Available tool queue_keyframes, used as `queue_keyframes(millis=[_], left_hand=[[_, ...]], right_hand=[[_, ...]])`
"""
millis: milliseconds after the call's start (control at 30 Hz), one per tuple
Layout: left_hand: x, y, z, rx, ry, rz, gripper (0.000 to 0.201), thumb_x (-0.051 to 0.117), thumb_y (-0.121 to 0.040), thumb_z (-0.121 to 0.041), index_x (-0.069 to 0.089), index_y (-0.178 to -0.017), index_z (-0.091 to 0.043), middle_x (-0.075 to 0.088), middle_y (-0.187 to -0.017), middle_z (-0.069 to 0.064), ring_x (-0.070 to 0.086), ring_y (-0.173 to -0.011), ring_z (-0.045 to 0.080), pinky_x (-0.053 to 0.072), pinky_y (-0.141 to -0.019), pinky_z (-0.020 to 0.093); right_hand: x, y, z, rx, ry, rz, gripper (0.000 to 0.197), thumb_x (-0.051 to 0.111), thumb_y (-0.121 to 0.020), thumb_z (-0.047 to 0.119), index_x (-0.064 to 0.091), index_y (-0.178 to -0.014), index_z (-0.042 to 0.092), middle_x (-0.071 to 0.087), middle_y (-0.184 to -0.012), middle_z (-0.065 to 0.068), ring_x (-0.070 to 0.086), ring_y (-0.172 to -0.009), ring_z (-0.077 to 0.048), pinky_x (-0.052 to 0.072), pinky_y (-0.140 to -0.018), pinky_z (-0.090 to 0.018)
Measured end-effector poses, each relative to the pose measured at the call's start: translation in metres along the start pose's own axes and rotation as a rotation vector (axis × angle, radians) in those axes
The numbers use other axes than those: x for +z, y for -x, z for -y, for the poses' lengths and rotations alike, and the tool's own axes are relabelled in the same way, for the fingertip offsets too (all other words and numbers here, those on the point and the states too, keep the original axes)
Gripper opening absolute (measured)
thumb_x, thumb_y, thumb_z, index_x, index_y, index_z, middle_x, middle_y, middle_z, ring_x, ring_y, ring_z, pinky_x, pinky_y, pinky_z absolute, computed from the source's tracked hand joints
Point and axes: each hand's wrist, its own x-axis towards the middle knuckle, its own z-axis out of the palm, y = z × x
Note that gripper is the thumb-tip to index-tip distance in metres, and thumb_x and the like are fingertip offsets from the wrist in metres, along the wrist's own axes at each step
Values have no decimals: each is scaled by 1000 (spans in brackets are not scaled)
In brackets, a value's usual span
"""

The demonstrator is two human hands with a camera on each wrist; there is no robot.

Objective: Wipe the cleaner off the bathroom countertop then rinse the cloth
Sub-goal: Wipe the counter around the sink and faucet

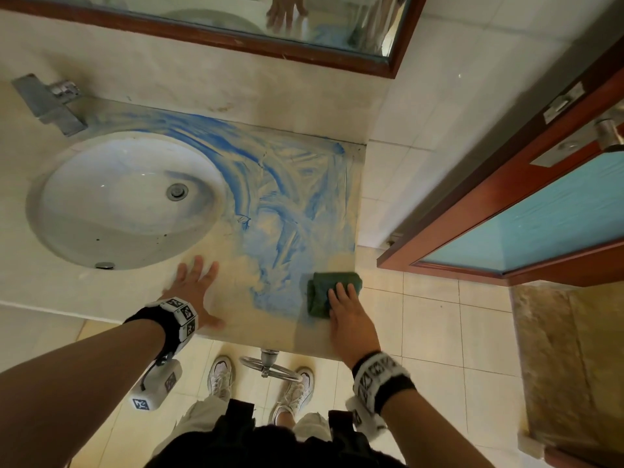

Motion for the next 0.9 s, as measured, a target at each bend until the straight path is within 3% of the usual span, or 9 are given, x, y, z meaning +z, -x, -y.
queue_keyframes(millis=[100, 233, 400, 533, 667, 900], left_hand=[[-1, 1, -1, -1, 14, 6, 138, 82, -59, -61, -19, -150, -37, -32, -156, -4, -21, -146, 30, 13, -118, 55], [-1, 1, 1, -1, 10, 6, 138, 82, -60, -62, -20, -150, -37, -33, -156, -4, -20, -147, 29, 13, -119, 54], [1, -1, 2, -1, 8, -6, 137, 81, -60, -62, -19, -150, -39, -32, -156, -6, -19, -147, 29, 15, -118, 55], [4, -4, 4, 10, 10, -12, 138, 82, -58, -63, -19, -150, -39, -32, -156, -5, -19, -147, 30, 14, -118, 55], [2, -4, 4, 9, 8, -7, 138, 82, -58, -63, -19, -150, -39, -32, -156, -6, -19, -147, 30, 15, -117, 56], [2, -3, 2, -2, 7, 0, 139, 83, -58, -61, -20, -149, -39, -33, -156, -6, -20, -147, 29, 17, -117, 58]], right_hand=[[2, 8, -3, -38, 36, 30, 50, 33, -104, 15, 25, -153, 19, 12, -162, 2, -1, -150, -18, 15, -121, -29], [-21, -44, -5, -66, 102, 19, 51, 31, -104, 12, 22, -154, 17, 11, -163, 0, 0, -150, -21, 9, -121, -32], [-41, -97, -2, -38, 121, 8, 49, 31, -104, 13, 26, -153, 12, 17, -161, -6, 7, -149, -29, 11, -121, -35], [-25, -56, 5, 17, 70, -22, 49, 32, -104, 13, 26, -153, 14, 14, -162, -3, 5, -150, -24, 10, -121, -32], [-6, -4, 3, -20, 72, 18, 52, 32, -103, 12, 22, -154, 17, 10, -163, 1, -1, -150, -18, 9, -121, -30], [-40, -76, 1, -40, 180, 40, 54, 33, -101, 7, 22, -154, 13, 12, -162, -4, 4, -150, -25, 6, -120, -32]])
